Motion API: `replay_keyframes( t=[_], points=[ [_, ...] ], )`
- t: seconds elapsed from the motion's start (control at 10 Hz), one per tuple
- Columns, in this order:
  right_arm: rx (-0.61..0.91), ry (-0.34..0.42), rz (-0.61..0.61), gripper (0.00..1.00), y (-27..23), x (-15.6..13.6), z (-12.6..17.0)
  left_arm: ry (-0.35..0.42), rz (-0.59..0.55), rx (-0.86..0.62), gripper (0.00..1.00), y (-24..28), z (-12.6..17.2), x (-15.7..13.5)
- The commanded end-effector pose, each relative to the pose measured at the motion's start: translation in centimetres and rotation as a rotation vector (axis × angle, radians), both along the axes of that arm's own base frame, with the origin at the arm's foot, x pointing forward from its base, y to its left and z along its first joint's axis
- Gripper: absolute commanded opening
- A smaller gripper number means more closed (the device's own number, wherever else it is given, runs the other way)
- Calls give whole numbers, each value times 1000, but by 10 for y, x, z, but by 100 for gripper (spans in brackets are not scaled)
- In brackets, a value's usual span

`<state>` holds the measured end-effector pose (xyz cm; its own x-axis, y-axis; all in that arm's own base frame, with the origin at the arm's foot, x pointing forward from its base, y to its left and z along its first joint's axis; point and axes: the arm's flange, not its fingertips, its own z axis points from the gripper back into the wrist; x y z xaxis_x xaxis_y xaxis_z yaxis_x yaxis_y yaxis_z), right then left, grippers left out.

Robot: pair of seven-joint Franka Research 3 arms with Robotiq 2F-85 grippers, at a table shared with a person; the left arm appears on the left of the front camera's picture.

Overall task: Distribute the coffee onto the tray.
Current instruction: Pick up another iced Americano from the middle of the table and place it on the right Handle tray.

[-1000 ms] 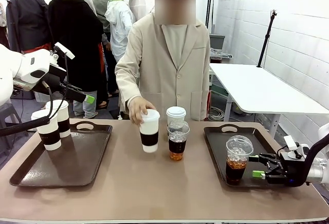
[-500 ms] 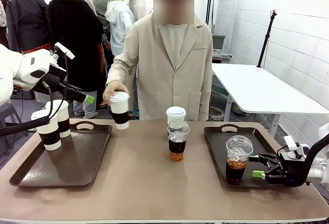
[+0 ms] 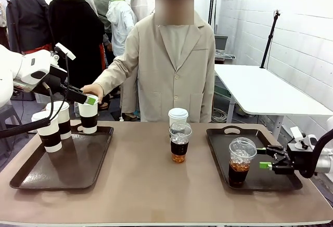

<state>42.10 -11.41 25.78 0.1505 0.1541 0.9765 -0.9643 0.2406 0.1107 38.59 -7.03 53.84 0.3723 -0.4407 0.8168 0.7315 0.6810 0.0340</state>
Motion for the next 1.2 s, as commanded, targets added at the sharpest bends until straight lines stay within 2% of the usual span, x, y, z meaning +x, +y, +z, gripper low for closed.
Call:
replay_keyframes(
  t=[0.0, 0.3, 0.8, 1.1],
  points=[
    [-75, 40, 6, 100, -7, 16, 22, 7, -3, 1, 100, 2, 0, 0],
    [-224, 76, 9, 100, -6, 48, 76, 7, -3, 1, 100, 2, 0, 0],
    [-581, 143, 4, 100, 27, 107, 175, 7, -3, 1, 100, 2, 0, 0],
    [-758, 219, 20, 100, 41, 140, 210, 7, -3, 1, 100, 2, 0, 0]
  ],
)
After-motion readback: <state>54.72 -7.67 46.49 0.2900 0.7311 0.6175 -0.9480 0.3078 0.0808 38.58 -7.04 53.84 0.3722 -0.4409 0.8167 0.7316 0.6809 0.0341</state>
